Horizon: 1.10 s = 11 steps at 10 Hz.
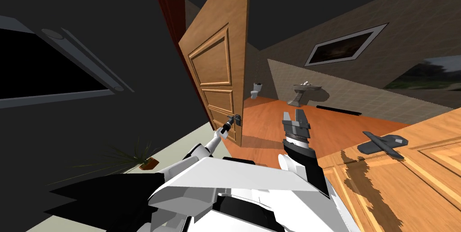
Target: Push the door open
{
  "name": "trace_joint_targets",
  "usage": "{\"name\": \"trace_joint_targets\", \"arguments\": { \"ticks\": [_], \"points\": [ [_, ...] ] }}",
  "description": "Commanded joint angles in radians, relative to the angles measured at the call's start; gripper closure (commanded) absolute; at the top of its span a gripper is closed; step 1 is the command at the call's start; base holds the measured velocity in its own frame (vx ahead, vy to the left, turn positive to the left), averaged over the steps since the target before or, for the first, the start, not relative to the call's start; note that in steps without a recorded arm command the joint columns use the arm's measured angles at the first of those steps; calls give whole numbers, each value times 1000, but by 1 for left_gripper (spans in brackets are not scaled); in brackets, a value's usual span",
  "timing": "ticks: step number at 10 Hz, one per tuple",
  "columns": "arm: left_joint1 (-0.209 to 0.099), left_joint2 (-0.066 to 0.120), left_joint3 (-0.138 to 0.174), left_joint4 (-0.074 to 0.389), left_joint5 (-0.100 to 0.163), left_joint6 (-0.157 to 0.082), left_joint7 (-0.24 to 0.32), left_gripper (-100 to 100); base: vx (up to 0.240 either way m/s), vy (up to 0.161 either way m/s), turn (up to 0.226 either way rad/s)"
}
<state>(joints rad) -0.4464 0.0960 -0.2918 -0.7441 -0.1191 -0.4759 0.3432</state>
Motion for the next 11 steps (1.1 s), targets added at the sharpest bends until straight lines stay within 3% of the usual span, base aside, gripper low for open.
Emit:
{"name": "trace_joint_targets", "arguments": {
  "ticks": [1, 3, 5, 6, 11],
  "points": [
    [2, 11, 37, -13, 8, 15, -18, 100, 76, -131, 45],
    [2, 11, 56, -9, 13, 18, -29, 100, 112, -144, 77],
    [2, 11, 56, -9, 13, 18, -29, 100, 50, -51, 6],
    [2, 10, 83, -4, 19, 21, -44, 100, 63, -126, 40],
    [2, 9, 131, 6, 30, 27, -73, 100, 107, -145, 52]
  ]
}}
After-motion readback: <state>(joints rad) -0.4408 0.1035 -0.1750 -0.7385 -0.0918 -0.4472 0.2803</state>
